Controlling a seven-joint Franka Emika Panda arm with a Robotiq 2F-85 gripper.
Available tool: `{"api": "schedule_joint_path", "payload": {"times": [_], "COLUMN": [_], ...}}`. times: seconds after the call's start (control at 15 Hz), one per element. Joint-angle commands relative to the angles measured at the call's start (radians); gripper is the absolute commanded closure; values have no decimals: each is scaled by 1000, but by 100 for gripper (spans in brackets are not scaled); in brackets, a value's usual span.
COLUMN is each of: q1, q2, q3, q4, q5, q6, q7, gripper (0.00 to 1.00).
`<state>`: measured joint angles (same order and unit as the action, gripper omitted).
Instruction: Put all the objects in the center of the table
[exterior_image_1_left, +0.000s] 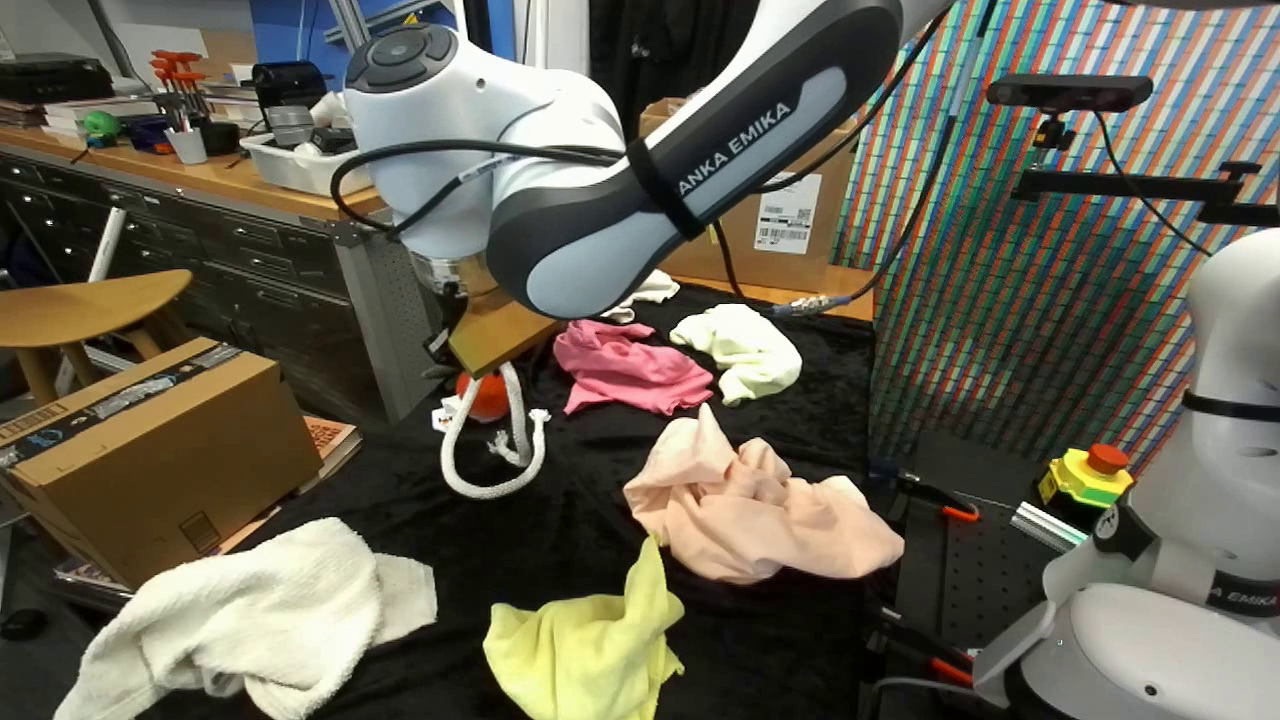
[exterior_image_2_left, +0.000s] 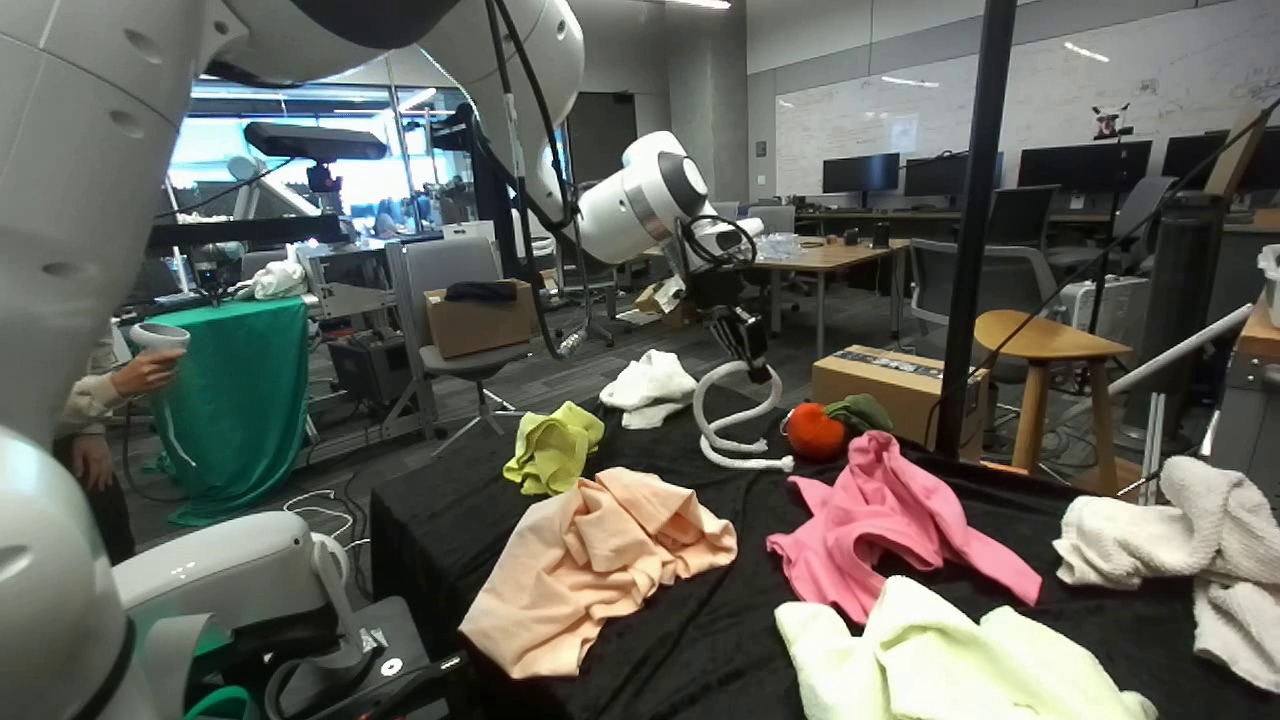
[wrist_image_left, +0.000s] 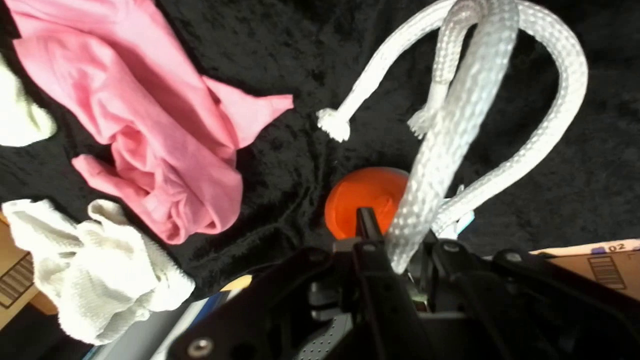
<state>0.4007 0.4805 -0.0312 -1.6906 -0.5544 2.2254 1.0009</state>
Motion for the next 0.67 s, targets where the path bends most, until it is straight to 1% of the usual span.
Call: {"api": "schedule_joint_path", "payload": {"times": [0.0, 0.27, 0.6], "q1": [5, -30, -108], "q2": [-113, -238, -423], "q3": [-27, -21, 17], "q4": [-100, -200, -314], "q5": [-87, -176, -241], "q6": [-9, -34, -81], "q7": [98, 209, 315], "gripper": [87, 87, 87]}}
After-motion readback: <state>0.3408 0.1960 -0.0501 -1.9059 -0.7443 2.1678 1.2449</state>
